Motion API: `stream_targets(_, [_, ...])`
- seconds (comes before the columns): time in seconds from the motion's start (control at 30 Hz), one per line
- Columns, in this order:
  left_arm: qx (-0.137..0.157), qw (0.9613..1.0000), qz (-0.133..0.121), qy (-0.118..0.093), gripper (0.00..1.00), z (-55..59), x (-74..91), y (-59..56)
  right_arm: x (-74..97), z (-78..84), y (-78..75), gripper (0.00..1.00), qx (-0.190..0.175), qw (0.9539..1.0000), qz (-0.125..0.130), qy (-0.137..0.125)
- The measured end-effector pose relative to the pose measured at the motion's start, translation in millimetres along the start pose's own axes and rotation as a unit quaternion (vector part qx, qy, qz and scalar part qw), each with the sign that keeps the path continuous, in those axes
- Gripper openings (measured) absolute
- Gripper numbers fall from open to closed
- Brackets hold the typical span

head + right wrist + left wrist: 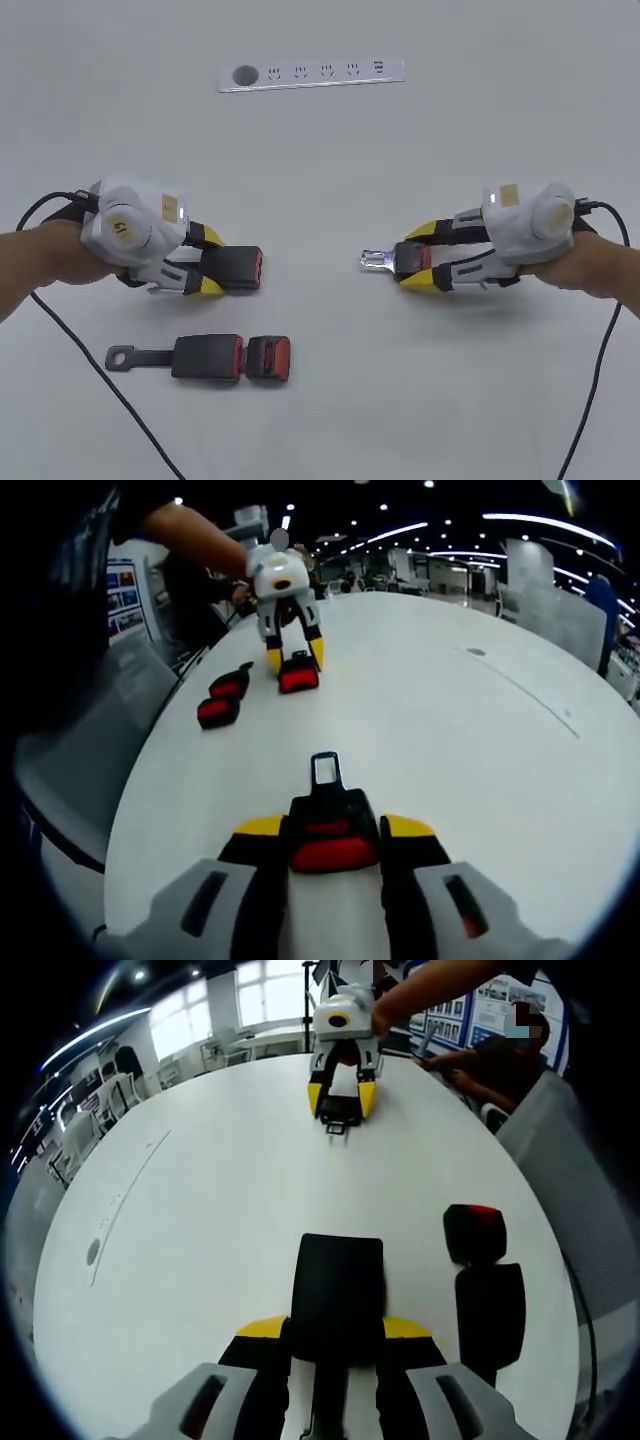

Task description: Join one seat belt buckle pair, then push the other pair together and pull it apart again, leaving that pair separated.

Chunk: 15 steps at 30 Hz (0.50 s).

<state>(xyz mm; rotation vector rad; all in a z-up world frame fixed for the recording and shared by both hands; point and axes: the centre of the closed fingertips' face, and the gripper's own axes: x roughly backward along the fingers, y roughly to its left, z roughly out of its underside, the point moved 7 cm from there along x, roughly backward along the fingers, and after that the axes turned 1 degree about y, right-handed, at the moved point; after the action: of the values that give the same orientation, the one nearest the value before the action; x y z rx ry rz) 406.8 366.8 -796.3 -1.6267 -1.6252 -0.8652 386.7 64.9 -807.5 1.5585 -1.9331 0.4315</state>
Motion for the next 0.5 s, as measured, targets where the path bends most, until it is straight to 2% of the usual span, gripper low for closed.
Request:
stream_targets(0.33, [0.004,1.0000,0.000,0.008,0.34,-0.7,-0.5,-1.2,-6.1,-3.5,1.8,0.36,0.005,0.9999,-0.007,-0.006])
stream_targets(0.5, [0.006,0.9999,-0.001,0.009,0.34,-1.4,-0.6,-1.8,-15.6,-10.7,4.4,0.36,0.007,0.9998,-0.014,-0.013])
